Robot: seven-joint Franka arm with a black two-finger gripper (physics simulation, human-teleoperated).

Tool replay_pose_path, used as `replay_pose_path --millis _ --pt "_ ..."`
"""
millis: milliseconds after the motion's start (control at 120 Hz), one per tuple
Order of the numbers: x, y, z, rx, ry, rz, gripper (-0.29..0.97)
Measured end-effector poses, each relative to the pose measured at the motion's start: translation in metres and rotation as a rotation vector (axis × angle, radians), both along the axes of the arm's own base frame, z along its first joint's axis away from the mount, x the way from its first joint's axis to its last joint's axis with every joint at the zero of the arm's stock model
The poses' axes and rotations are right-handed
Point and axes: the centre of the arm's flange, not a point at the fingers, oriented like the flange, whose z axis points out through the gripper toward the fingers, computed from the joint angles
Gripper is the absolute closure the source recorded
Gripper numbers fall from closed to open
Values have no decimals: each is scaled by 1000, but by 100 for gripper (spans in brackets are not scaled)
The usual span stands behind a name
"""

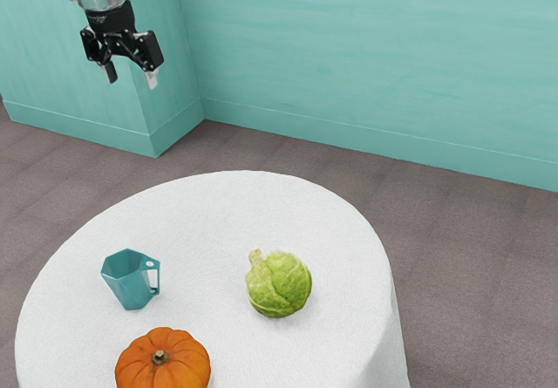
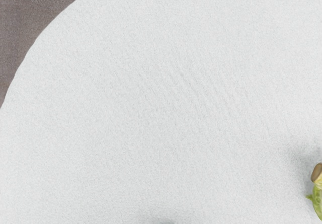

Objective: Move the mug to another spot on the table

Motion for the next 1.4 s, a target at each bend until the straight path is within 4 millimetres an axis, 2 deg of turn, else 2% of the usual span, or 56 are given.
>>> replay_pose_path --millis 133,283,433,517,583,633,825,958,1058,1117,1200,1400 --pt "0 1 0 -4 -1 -3 0" --pt "4 -15 -7 -2 16 -57 0" --pt "8 -54 -28 5 81 -236 0" --pt "7 -90 -31 10 113 -353 0" --pt "5 -100 -41 21 148 -417 0" --pt "-8 -107 -55 31 178 -475 0" --pt "-50 -109 -106 71 216 -668 0" --pt "-69 -101 -141 92 223 -779 0" --pt "-74 -89 -158 90 223 -822 0" --pt "-75 -94 -164 93 217 -863 0" --pt "-80 -102 -184 92 234 -922 0" --pt "-81 -105 -229 138 267 -1032 0"
